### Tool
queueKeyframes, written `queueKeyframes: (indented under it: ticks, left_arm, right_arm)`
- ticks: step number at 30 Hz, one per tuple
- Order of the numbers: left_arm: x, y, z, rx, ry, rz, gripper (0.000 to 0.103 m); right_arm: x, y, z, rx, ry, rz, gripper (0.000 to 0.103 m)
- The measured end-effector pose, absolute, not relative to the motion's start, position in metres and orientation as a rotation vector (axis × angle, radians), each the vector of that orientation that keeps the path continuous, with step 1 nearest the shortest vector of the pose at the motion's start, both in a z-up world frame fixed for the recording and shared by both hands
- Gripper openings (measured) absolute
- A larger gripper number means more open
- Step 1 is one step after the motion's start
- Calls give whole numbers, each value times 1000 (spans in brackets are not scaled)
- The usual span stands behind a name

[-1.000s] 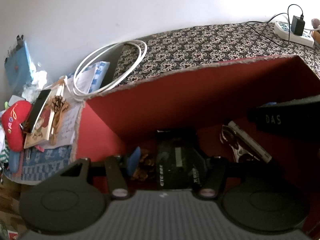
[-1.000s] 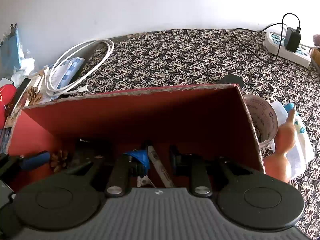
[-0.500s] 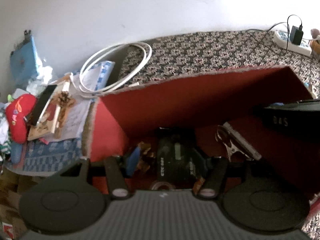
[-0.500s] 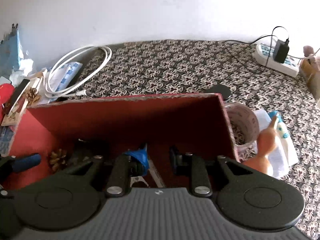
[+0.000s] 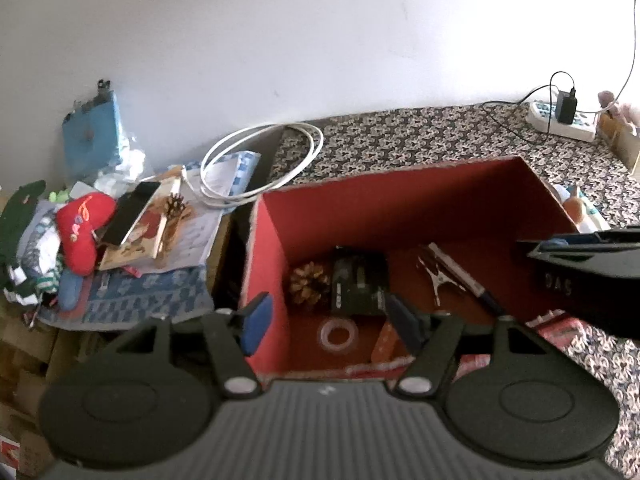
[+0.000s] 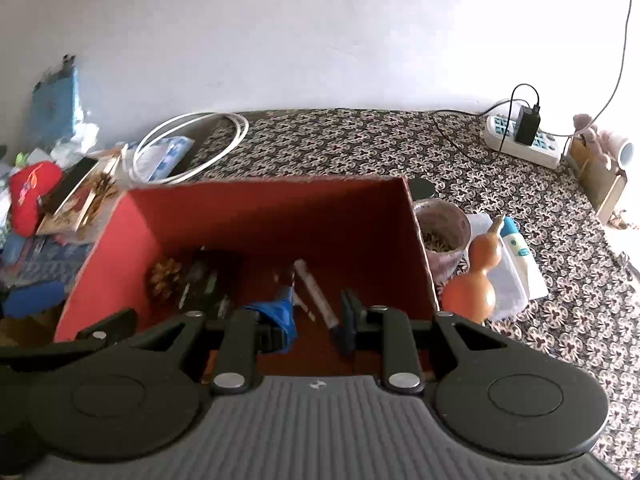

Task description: Organize rigid objects

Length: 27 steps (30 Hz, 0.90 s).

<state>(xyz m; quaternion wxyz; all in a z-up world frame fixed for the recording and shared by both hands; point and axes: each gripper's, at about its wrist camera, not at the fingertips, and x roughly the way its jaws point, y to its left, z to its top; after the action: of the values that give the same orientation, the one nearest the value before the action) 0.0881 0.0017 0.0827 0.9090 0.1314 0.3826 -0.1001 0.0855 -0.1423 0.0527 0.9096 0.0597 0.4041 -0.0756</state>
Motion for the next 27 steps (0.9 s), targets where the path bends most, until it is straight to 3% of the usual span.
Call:
queueKeyframes:
  ticks: [14, 27]
  left_arm:
    - [33, 26, 76, 266, 808, -248, 74]
    - [26, 25, 20, 274, 1068, -344, 74]
  right_arm:
    - [31, -123, 57, 149, 828, -126, 11]
    - [4, -113, 7, 178, 1025, -72, 12]
